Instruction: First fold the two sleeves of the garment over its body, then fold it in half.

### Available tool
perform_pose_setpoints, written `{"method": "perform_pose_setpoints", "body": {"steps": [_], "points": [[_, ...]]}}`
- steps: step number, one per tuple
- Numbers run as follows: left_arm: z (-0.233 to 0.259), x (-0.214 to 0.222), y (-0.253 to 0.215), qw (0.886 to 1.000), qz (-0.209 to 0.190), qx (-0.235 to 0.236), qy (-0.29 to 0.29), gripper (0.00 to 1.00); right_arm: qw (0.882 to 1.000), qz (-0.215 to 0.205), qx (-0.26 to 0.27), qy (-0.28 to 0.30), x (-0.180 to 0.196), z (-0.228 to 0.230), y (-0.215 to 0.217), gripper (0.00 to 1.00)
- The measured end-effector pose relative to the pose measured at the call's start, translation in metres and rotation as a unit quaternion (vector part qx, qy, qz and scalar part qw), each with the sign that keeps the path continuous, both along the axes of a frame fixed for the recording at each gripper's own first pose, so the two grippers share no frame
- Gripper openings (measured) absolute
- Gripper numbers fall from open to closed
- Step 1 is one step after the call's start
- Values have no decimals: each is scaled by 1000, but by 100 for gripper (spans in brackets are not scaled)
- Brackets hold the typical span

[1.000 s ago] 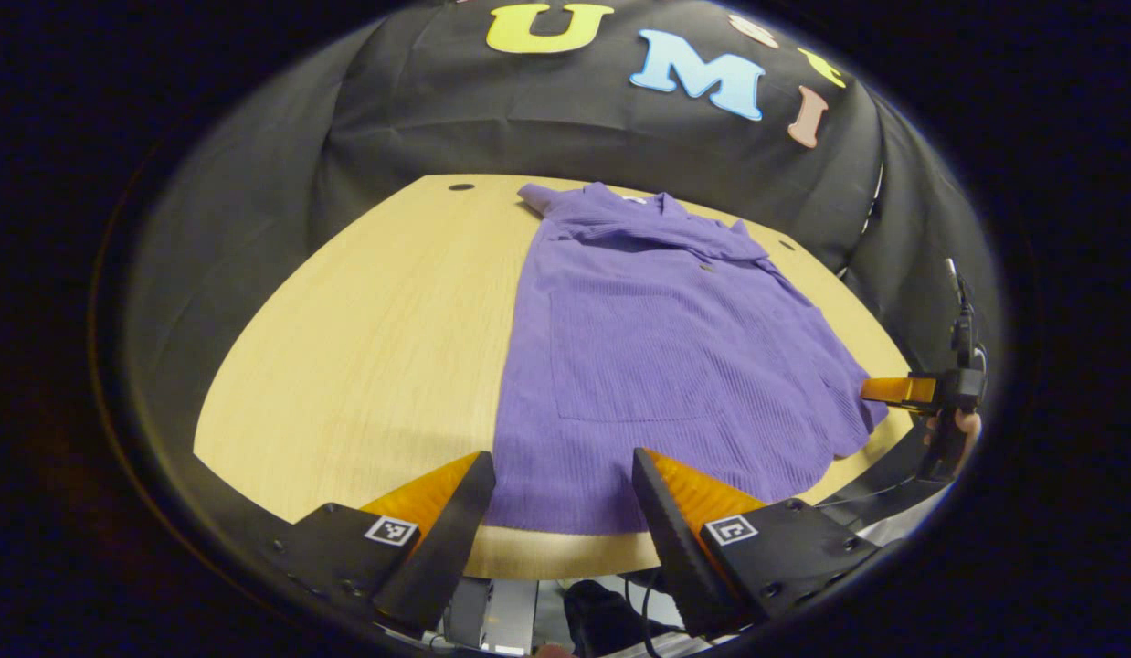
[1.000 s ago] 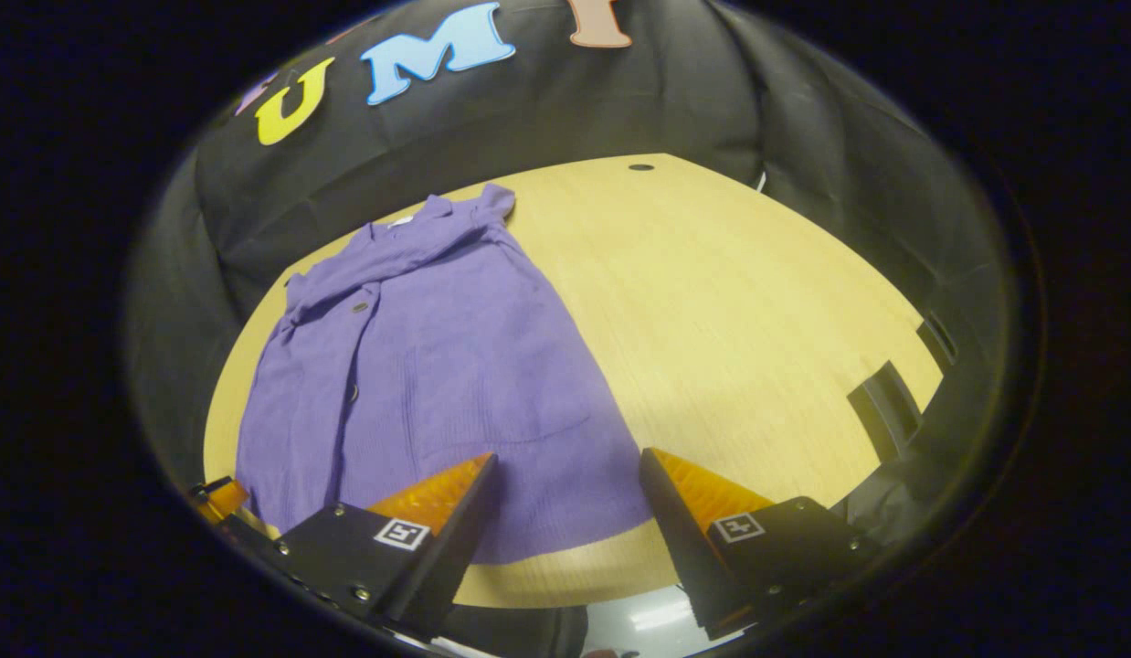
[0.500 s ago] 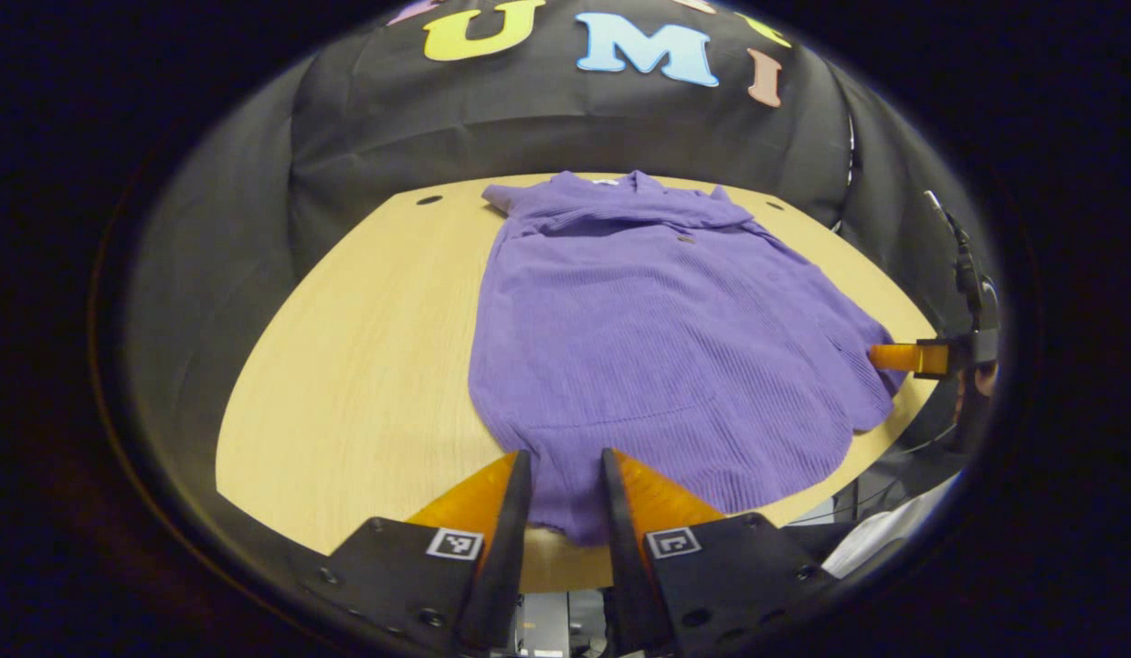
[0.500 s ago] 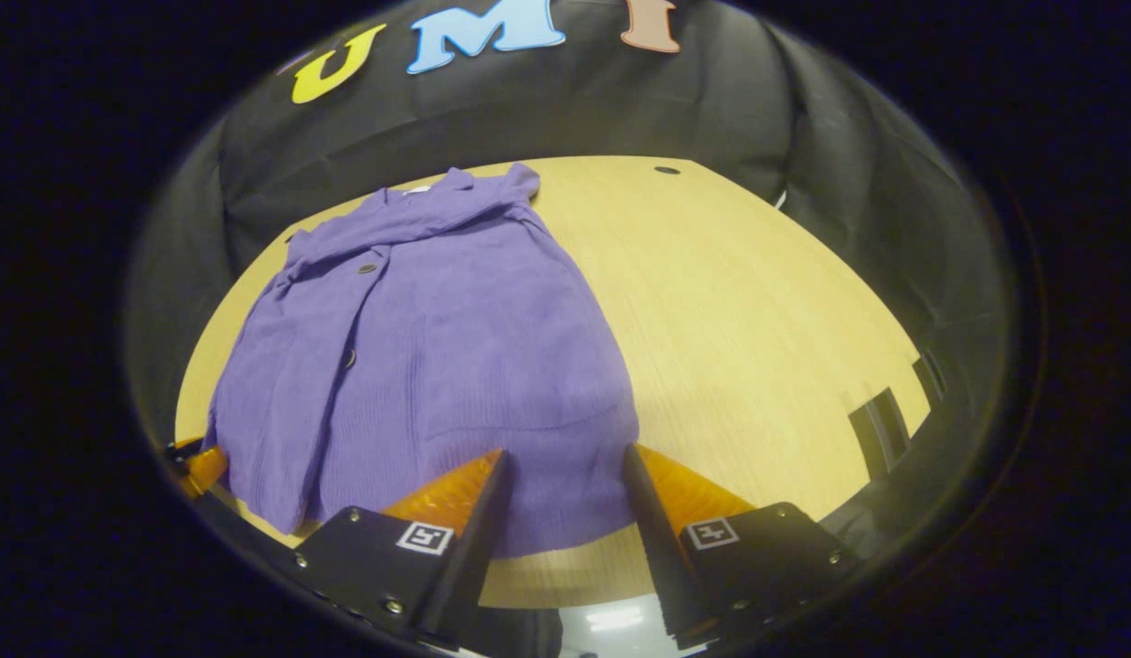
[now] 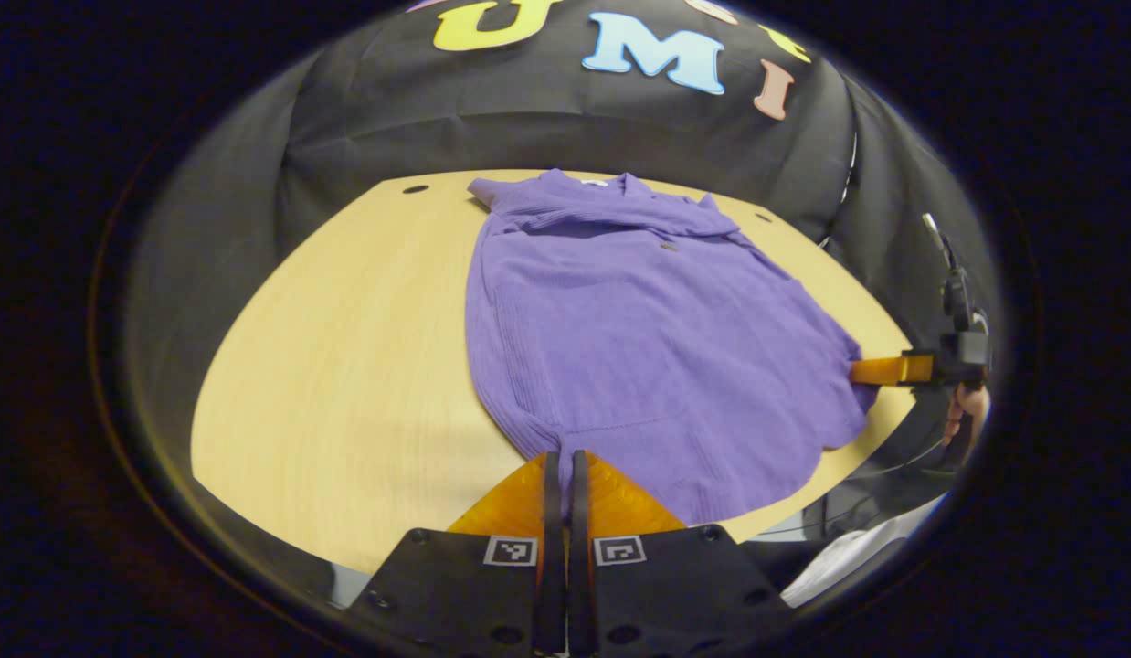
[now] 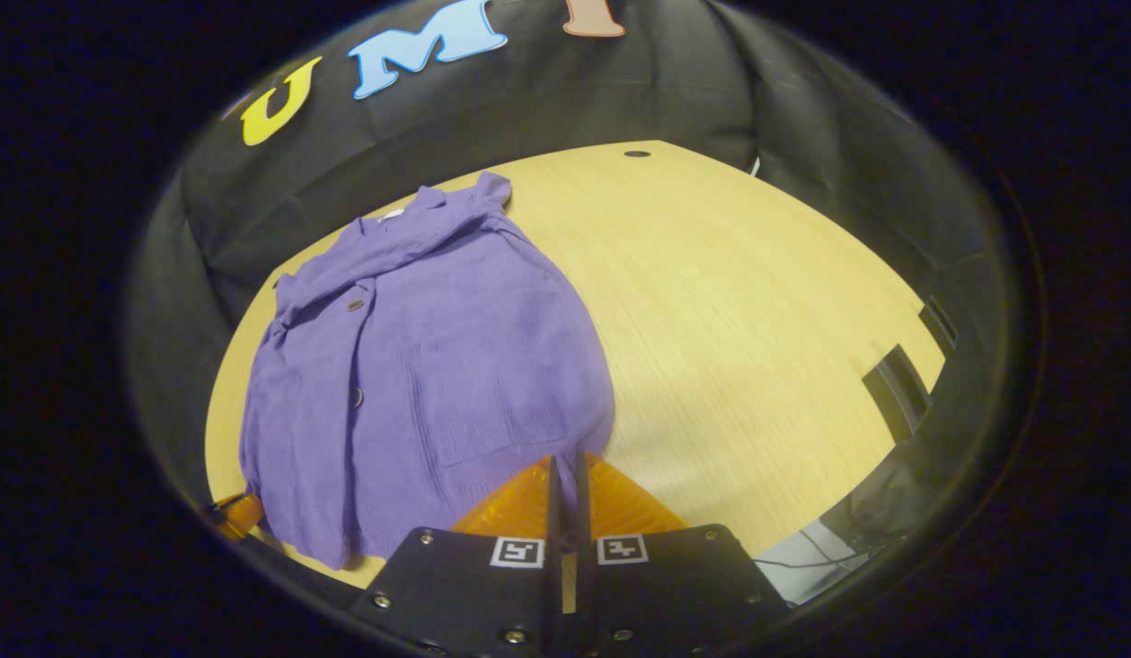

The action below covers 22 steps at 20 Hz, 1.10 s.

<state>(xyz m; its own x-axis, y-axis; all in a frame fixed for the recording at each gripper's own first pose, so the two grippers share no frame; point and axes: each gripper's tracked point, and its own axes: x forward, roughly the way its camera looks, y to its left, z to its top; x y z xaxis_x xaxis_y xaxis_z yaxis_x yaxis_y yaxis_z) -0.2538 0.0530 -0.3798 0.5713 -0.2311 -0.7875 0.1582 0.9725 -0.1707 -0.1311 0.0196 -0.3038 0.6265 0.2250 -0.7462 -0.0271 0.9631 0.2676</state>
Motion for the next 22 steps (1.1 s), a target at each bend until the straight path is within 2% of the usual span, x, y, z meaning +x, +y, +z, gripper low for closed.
{"method": "perform_pose_setpoints", "body": {"steps": [6,10,15,22], "points": [[60,31,-26,995,12,-85,-41,8,996,5,81,-38,15,56,13,6],[93,69,-40,990,26,-122,-63,8,991,12,114,-65,41,90,24,6],[129,131,-44,985,55,-139,-85,8,982,31,165,-87,89,133,46,6],[155,239,-45,981,75,-122,-129,7,970,54,222,-78,160,157,73,6]]}}
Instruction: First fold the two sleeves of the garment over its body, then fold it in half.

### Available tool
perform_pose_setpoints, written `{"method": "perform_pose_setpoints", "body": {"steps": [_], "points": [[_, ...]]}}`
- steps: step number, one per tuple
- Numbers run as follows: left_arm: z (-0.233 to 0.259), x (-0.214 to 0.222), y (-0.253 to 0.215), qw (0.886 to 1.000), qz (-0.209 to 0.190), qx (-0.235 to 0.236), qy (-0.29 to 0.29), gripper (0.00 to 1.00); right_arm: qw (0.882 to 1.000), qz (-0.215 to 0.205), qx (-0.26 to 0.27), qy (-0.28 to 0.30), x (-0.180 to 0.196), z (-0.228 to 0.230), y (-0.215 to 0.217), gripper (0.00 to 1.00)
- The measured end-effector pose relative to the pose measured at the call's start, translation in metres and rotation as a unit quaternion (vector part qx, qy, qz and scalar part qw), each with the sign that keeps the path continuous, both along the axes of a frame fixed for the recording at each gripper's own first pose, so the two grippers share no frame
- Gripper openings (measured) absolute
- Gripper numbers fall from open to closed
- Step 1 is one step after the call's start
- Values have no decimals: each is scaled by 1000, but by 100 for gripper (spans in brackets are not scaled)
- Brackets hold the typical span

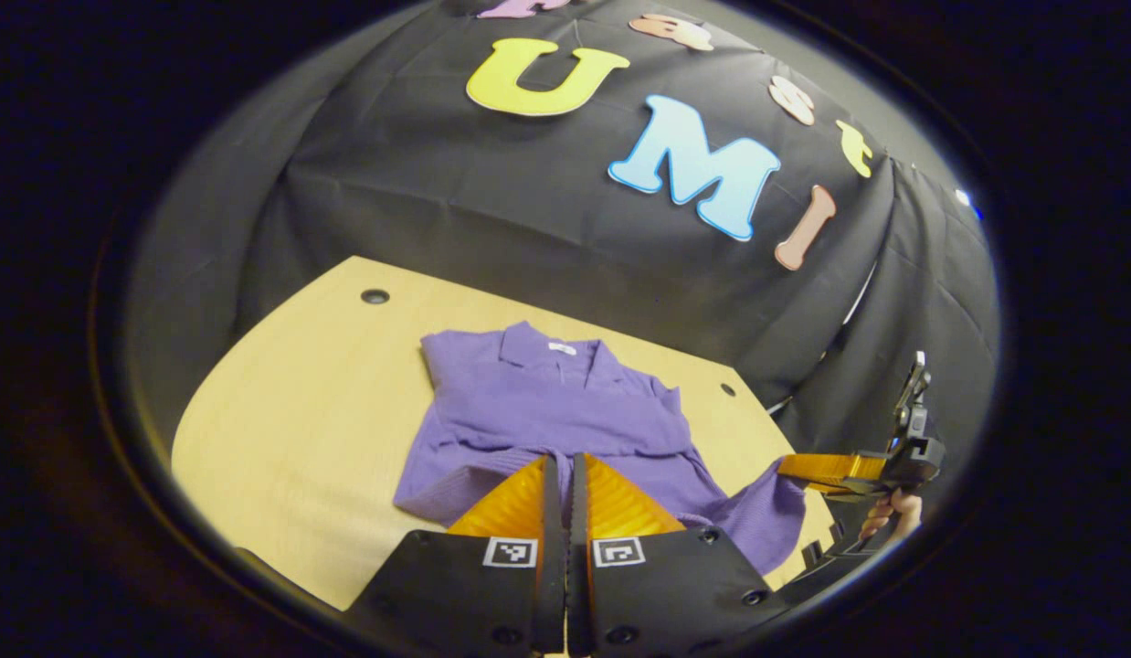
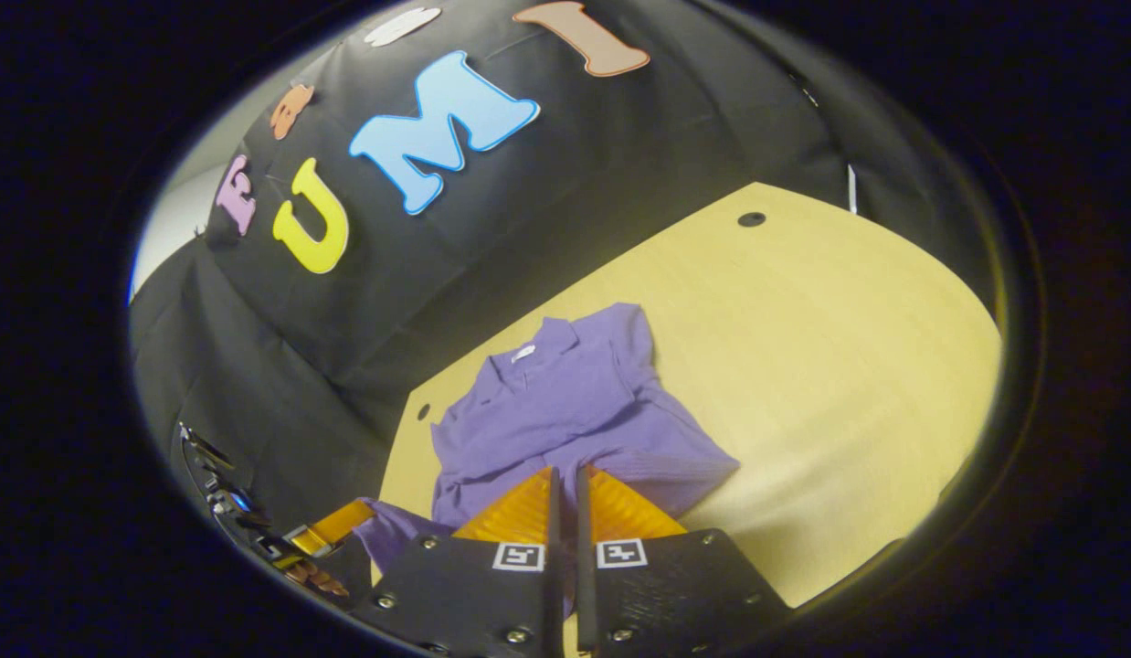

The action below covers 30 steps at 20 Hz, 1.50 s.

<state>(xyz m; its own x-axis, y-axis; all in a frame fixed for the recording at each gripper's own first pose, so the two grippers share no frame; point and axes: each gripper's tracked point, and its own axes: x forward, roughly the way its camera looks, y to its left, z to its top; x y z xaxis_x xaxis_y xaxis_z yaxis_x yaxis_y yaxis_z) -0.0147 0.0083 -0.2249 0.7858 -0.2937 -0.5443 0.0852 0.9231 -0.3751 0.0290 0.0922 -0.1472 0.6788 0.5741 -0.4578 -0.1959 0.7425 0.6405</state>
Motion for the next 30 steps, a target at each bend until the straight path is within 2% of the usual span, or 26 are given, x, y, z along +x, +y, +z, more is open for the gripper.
{"method": "perform_pose_setpoints", "body": {"steps": [7,15,24,30], "points": [[14,106,6,999,31,11,-29,8,999,8,37,-28,91,37,24,6],[-1,203,25,996,60,48,-48,8,998,12,48,-29,189,39,51,6],[-25,268,43,990,67,117,-53,7,998,7,11,-61,254,31,77,6],[-40,287,50,983,90,148,-54,7,995,3,-58,-80,276,3,80,6]]}}
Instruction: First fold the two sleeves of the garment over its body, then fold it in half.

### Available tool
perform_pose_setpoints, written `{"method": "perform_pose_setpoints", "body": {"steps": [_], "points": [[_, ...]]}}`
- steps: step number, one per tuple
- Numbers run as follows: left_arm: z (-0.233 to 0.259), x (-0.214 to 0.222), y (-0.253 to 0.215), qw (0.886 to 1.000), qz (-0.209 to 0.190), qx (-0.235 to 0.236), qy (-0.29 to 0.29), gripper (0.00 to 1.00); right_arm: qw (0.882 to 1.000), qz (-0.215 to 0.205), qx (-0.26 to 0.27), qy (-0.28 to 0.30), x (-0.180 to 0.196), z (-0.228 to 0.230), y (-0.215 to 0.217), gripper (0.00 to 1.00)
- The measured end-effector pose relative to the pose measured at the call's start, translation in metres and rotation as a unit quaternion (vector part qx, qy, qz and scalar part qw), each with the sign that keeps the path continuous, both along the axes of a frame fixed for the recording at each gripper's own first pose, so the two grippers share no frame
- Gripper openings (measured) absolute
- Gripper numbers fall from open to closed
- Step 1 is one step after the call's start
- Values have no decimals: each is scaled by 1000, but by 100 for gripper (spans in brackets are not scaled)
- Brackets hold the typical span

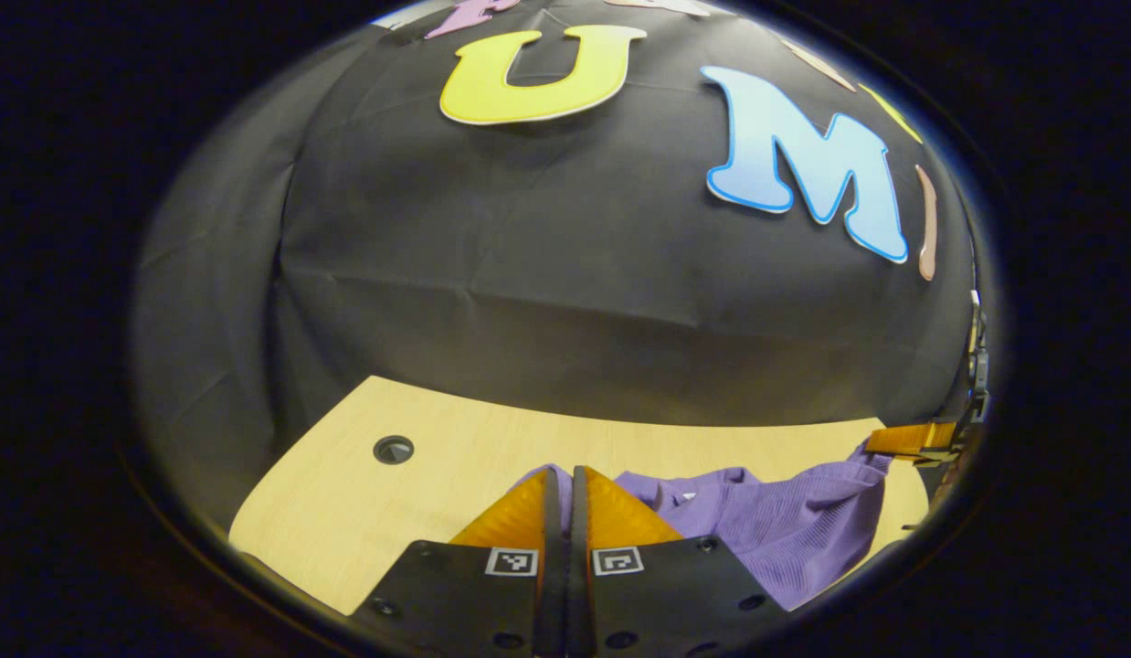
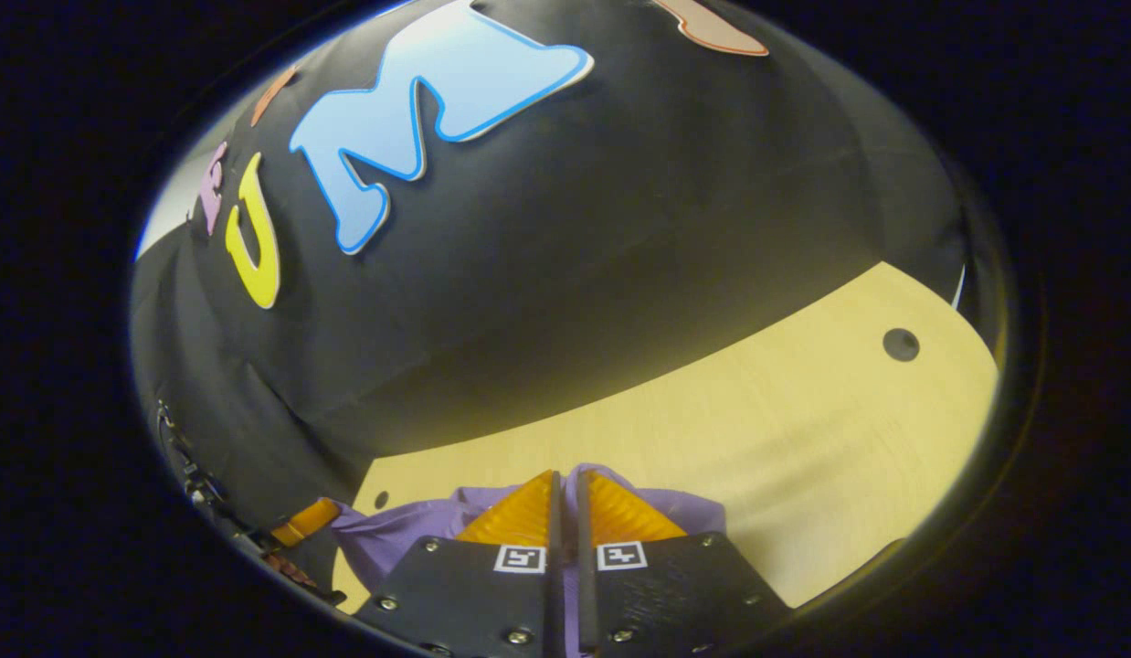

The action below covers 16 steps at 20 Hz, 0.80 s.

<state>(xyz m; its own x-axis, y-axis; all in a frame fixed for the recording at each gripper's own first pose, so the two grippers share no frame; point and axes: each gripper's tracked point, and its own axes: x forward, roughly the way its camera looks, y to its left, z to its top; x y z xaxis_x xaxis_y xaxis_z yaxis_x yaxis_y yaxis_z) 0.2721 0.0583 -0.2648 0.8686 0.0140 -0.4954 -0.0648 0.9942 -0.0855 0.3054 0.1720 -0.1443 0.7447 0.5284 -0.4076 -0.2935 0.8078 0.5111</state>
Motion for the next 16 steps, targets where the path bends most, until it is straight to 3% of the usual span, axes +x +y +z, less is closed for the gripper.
{"method": "perform_pose_setpoints", "body": {"steps": [3,11,14,15,16], "points": [[-4,4,6,1000,15,16,-9,7,999,-4,-40,-15,10,-13,-5,6],[-8,4,-1,999,13,41,3,18,993,4,-111,-46,5,-19,-6,8],[8,4,-5,999,8,43,-11,55,990,7,-127,-56,-3,-12,-6,24],[16,3,-6,999,6,45,-20,67,989,8,-132,-62,-6,-7,-7,35],[24,1,-7,998,3,48,-28,73,988,5,-137,-72,-9,0,-8,51]]}}
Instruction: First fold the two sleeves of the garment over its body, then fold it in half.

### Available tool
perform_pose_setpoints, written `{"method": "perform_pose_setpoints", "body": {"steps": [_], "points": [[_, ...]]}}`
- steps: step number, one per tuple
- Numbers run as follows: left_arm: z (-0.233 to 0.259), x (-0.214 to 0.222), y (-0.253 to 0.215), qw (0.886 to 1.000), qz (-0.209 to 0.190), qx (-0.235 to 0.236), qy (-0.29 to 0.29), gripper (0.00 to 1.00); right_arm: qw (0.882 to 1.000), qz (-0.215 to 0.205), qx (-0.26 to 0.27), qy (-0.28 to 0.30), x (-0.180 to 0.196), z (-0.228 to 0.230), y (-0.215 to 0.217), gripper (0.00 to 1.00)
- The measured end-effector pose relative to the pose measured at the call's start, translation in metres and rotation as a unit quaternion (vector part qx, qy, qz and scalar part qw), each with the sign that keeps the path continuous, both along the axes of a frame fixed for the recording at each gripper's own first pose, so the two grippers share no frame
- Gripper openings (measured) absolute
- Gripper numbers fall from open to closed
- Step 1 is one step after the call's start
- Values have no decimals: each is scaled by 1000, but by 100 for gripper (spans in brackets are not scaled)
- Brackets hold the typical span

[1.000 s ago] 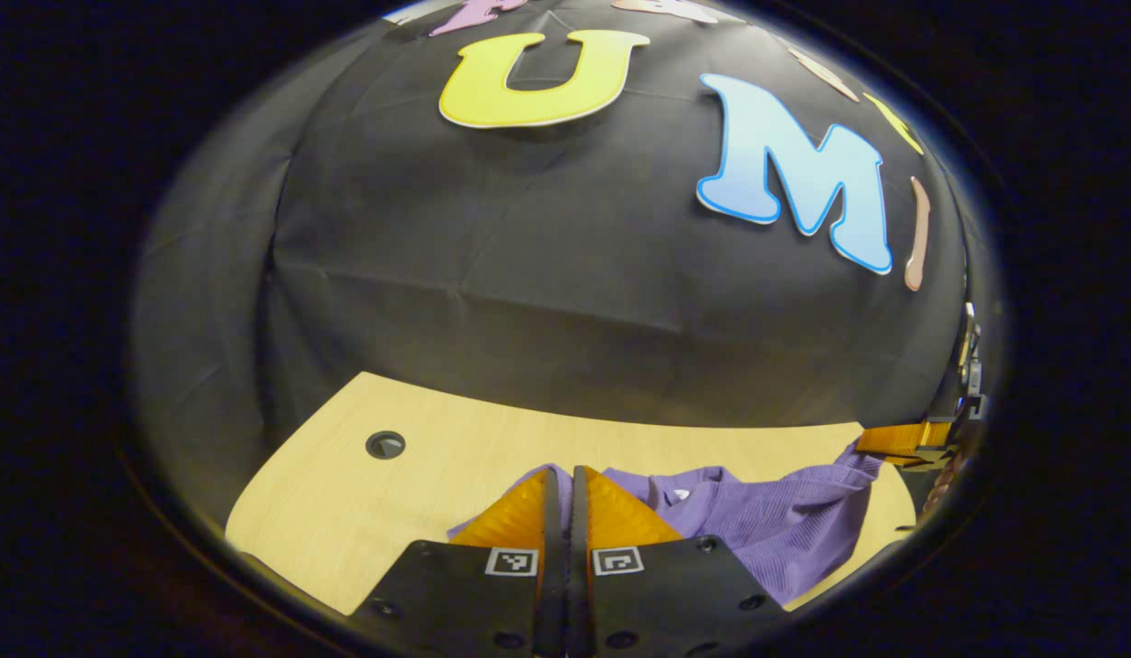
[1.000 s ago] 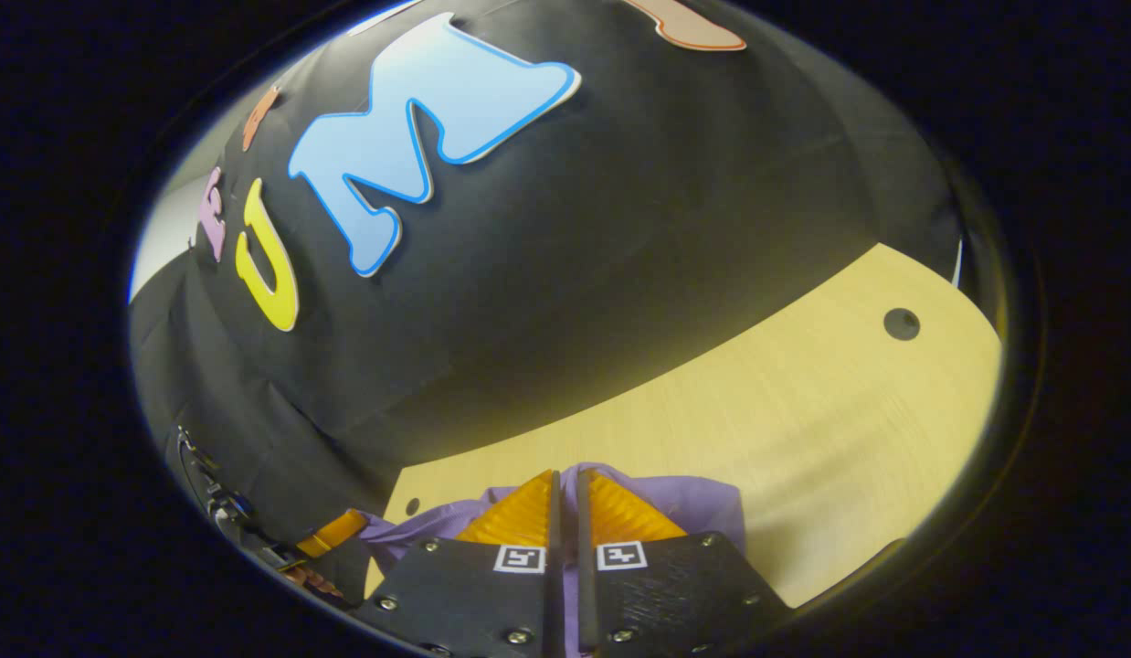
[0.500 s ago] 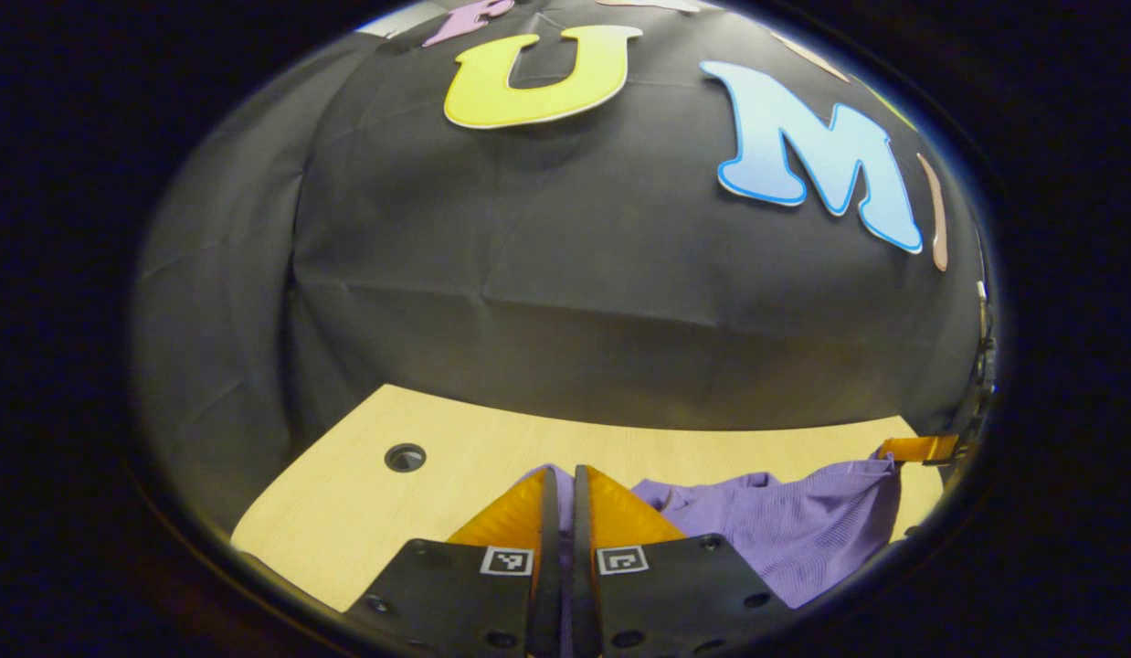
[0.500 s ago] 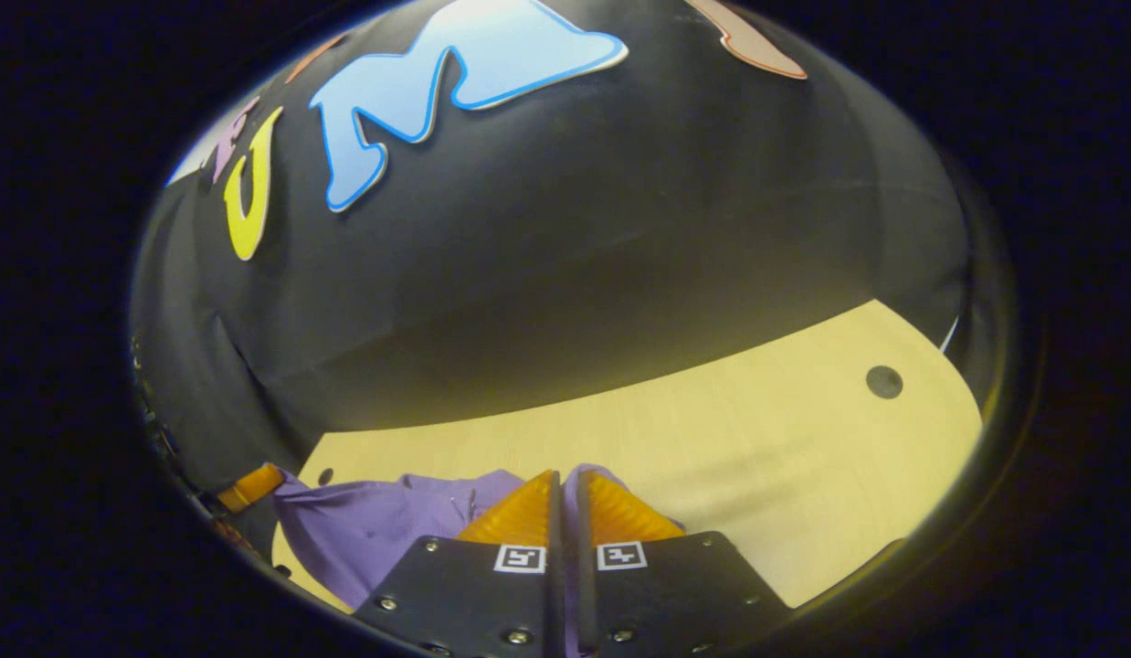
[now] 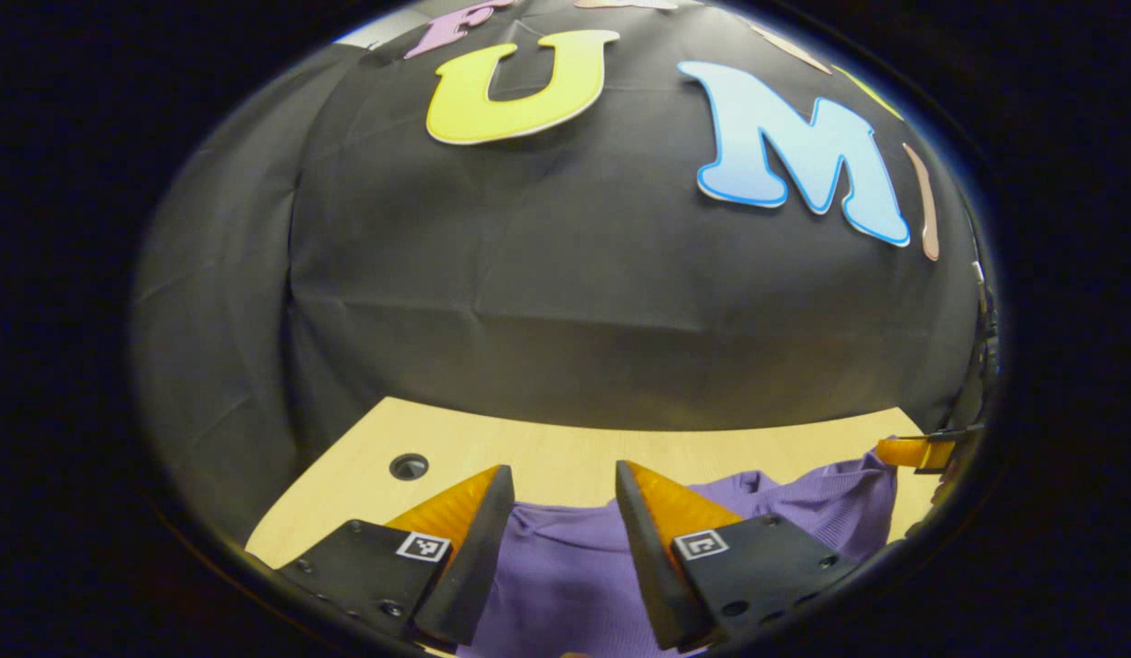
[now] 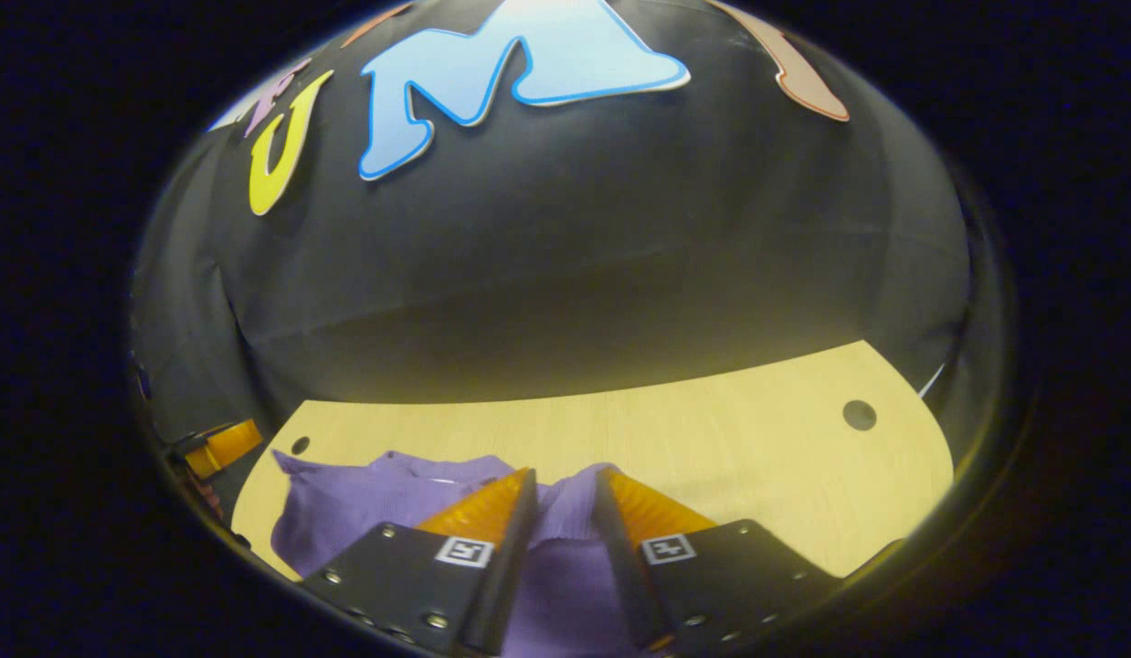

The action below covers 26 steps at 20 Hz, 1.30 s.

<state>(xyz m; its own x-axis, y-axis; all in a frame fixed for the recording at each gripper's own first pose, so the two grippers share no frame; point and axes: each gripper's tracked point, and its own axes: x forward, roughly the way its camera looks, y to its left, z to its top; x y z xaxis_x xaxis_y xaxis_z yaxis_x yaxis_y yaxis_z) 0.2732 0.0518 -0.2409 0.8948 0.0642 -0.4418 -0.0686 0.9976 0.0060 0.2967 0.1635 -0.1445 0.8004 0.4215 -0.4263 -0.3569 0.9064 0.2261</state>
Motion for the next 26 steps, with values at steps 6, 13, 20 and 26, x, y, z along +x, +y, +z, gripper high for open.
{"method": "perform_pose_setpoints", "body": {"steps": [6,13,20,26], "points": [[40,-27,-3,999,-15,0,-35,94,996,-27,-32,-77,-33,55,-18,95],[91,-90,-8,996,-43,-18,-74,95,985,-48,-75,-145,-126,111,-27,95],[124,-162,-11,993,-64,-17,-96,94,977,-75,-96,-177,-224,135,-43,95],[151,-228,-26,988,-92,27,-124,94,979,-78,-57,-178,-289,140,-44,94]]}}
